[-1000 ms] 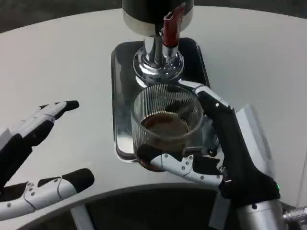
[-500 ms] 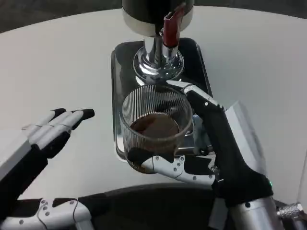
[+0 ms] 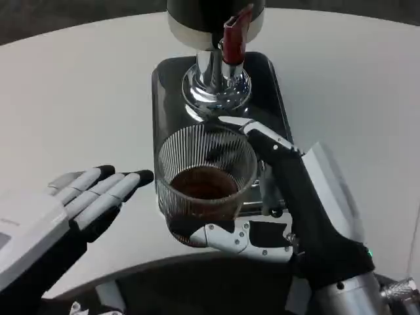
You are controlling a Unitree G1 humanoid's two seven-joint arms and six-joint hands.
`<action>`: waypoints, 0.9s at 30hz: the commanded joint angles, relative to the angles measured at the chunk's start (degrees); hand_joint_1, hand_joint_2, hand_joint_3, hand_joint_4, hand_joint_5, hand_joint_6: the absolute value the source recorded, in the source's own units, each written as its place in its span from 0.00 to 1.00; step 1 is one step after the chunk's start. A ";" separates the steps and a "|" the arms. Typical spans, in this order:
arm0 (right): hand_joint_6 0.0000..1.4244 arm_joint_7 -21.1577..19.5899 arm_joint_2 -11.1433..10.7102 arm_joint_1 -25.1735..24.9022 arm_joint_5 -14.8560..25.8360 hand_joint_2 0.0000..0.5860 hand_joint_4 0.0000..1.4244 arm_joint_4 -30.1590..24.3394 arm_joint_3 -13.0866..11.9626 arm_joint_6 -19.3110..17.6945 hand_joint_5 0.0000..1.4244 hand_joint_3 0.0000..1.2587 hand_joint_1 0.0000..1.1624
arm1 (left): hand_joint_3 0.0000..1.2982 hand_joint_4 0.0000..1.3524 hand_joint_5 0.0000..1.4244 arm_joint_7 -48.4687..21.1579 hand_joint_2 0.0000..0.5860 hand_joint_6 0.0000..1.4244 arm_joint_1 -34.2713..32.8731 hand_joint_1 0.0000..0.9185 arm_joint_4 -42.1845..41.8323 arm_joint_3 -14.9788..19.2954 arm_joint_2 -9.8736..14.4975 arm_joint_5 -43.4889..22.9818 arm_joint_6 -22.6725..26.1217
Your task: Grasp the cup under the faucet to collect the drink, then remove the cup.
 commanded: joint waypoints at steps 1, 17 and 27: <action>1.00 0.27 0.36 0.36 0.77 0.32 0.74 -2.80 0.66 -2.79 0.99 0.67 0.82 | 0.01 0.00 0.00 -0.61 0.11 0.01 0.09 0.00 0.81 1.02 0.55 0.74 0.26; 1.00 1.12 -0.37 1.52 1.12 0.32 0.75 -4.10 -0.38 -3.11 1.00 0.68 0.82 | 0.00 0.00 0.00 -0.57 0.12 0.01 0.09 0.00 0.61 1.01 0.16 2.21 3.39; 1.00 1.58 -0.50 2.22 1.60 0.32 0.75 -5.04 -0.82 -3.25 1.00 0.68 0.82 | 0.00 0.00 0.00 -0.93 0.12 0.01 -0.54 0.00 0.47 0.79 0.42 2.02 4.23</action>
